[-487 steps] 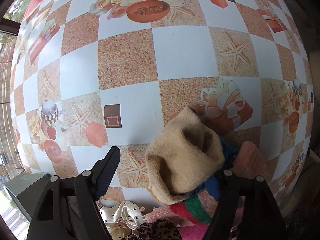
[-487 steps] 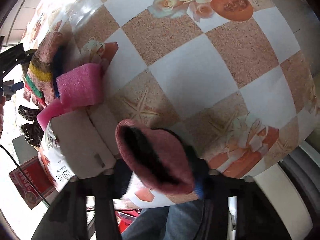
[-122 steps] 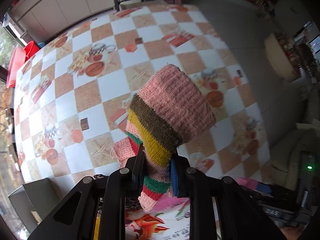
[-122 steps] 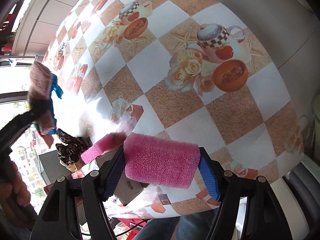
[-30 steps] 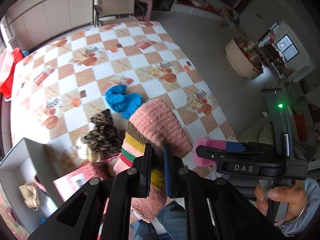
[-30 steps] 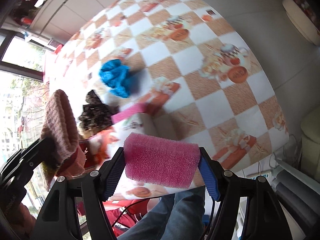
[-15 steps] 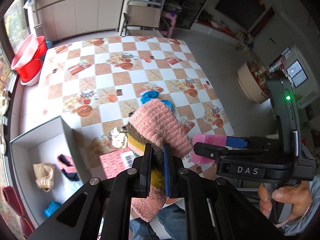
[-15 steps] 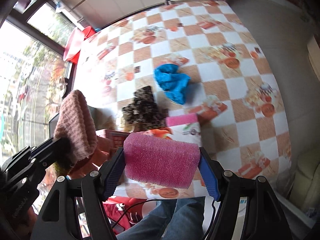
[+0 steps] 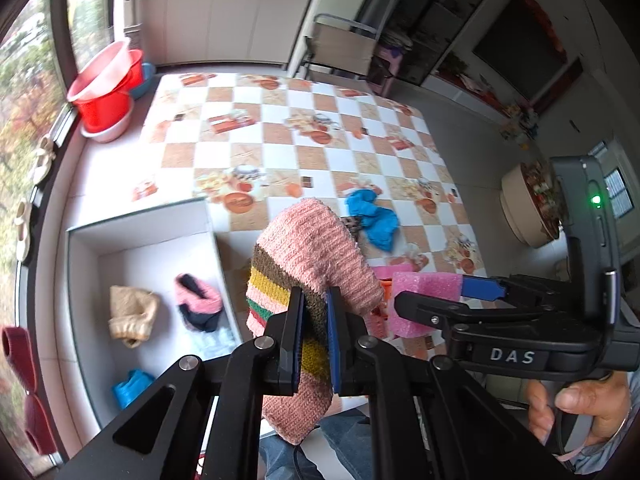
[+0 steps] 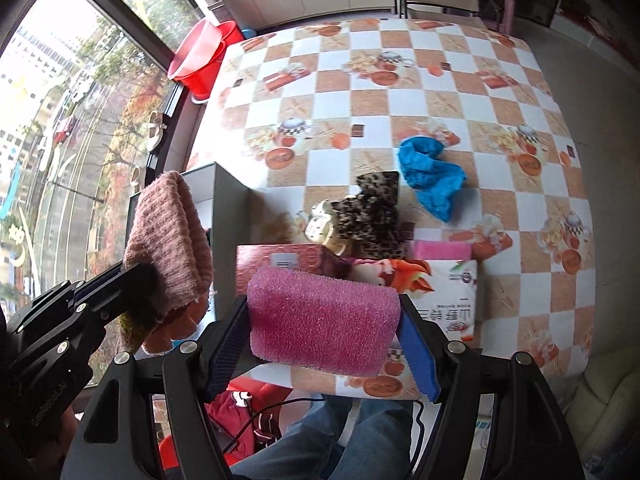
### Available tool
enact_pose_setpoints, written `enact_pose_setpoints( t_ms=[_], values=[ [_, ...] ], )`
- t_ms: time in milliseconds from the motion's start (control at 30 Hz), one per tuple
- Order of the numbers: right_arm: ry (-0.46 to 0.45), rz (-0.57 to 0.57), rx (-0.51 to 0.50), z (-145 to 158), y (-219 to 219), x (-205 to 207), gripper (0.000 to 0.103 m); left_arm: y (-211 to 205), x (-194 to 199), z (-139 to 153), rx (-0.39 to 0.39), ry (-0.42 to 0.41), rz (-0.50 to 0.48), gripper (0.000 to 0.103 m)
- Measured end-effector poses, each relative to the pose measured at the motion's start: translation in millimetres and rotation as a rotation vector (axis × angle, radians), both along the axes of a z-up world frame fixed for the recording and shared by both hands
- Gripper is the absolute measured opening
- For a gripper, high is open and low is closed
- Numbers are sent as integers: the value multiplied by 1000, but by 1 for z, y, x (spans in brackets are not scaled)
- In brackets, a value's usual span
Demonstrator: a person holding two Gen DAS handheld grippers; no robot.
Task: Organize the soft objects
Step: 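Carry the striped knit piece and pink sponge in both tools over the white box, then lower the knit piece and sponge into the white box and open both tools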
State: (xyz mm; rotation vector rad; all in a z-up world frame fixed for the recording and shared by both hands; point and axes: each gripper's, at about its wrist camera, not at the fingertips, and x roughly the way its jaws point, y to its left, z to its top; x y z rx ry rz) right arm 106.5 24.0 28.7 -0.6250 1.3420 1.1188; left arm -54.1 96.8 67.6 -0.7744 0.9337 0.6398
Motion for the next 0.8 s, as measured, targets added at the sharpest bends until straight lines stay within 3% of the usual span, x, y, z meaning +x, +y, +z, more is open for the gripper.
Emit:
enact_pose_setpoints(
  t_ms=[800],
  values=[
    [-23, 294, -16, -6, 70, -125, 72, 29, -126, -39, -38, 77, 262, 11]
  ],
)
